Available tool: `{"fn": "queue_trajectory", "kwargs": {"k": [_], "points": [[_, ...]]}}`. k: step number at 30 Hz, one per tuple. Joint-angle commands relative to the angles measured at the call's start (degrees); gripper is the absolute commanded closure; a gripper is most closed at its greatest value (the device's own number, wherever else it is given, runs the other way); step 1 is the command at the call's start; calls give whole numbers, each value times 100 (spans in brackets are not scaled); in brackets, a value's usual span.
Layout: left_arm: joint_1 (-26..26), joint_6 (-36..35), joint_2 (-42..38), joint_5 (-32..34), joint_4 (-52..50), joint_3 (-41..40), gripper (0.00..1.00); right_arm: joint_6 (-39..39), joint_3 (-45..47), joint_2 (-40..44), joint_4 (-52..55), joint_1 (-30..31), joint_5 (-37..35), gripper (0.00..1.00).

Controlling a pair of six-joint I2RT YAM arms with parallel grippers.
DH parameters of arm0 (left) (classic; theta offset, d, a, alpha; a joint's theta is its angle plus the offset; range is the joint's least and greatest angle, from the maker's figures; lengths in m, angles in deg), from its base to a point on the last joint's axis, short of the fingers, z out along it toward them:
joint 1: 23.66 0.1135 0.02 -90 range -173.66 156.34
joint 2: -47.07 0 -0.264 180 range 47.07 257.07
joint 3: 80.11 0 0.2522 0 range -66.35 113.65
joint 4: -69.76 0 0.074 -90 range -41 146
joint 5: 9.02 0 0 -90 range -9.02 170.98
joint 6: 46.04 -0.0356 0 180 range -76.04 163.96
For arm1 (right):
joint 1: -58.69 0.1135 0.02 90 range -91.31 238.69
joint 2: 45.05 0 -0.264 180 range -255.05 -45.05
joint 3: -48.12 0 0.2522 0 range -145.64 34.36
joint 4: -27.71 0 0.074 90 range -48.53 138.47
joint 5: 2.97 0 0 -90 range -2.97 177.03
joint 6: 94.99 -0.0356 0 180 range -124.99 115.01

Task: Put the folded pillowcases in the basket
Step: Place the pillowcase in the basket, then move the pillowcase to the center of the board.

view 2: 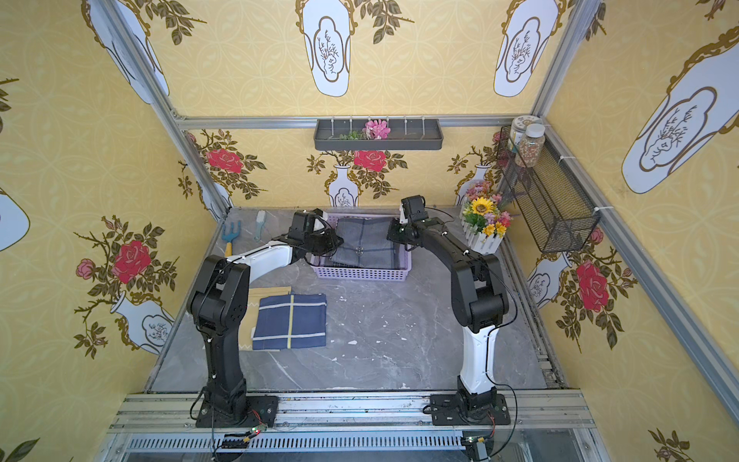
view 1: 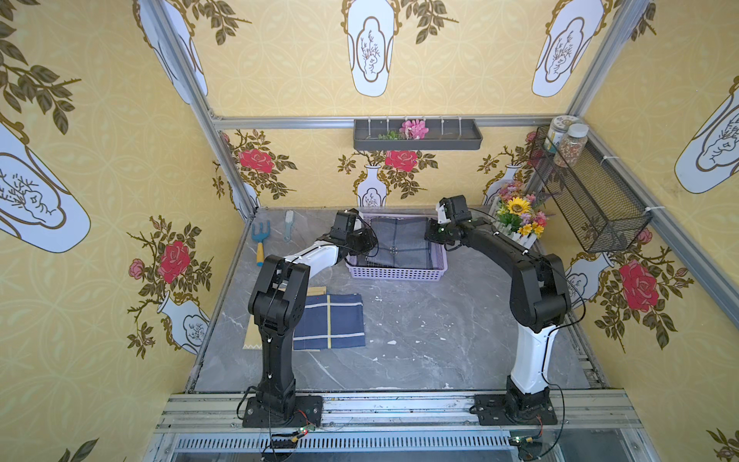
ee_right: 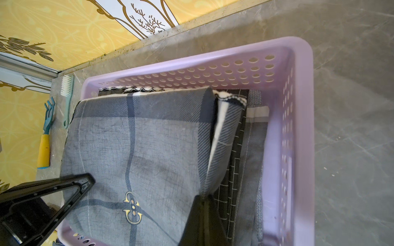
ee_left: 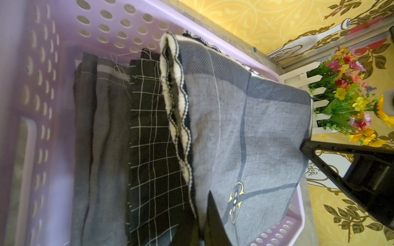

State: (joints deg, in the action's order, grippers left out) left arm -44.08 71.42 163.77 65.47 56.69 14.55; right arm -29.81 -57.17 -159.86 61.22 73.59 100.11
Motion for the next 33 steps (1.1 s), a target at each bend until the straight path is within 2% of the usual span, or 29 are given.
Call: {"fn": "queue_trajectory", "kwargs": {"k": [1, 2, 3, 5, 6, 8, 9, 14, 19, 22, 24, 25, 26, 31, 33], "points": [[12, 7, 54, -102, 103, 35, 95, -10, -8, -16, -107, 5, 10, 100], [13, 7, 50, -97, 92, 39, 83, -20, -6, -15, -103, 4, 12, 100], [9, 20, 45, -102, 74, 47, 72, -33, -19, -7, -95, 0, 19, 95], [20, 40, 13, -84, 22, 72, 38, -49, -44, 2, -71, -3, 75, 76], [17, 56, -11, -83, 4, 81, 29, -66, -56, 8, -38, -2, 97, 69], [20, 75, -113, -21, -36, 75, 4, -83, -59, 66, 13, 0, 127, 57], [21, 75, -159, 7, -57, 82, 0, -89, -29, 116, 19, 1, 118, 52], [41, 71, -517, 154, -246, 110, 0, -66, 178, 475, 70, 4, 51, 40], [45, 55, -1077, 334, -348, -189, 0, 9, 500, 936, 152, 37, -3, 36], [46, 62, -1520, 440, -333, -608, 0, 67, 768, 1250, 196, 127, -31, 33], [45, 63, -1857, 524, -328, -949, 0, 74, 961, 1459, 208, 235, -108, 27], [43, 59, -2031, 590, -338, -1142, 0, 65, 1086, 1597, 205, 319, -142, 15], [46, 53, -2226, 692, -378, -1349, 0, 61, 1192, 1685, 199, 393, -165, 13], [47, 81, -3044, 1320, -759, -2191, 0, 17, 1593, 2084, 236, 1019, -425, 9], [43, 130, -3366, 1408, -792, -2572, 0, -44, 1743, 2199, 210, 1261, -529, 3]]}}
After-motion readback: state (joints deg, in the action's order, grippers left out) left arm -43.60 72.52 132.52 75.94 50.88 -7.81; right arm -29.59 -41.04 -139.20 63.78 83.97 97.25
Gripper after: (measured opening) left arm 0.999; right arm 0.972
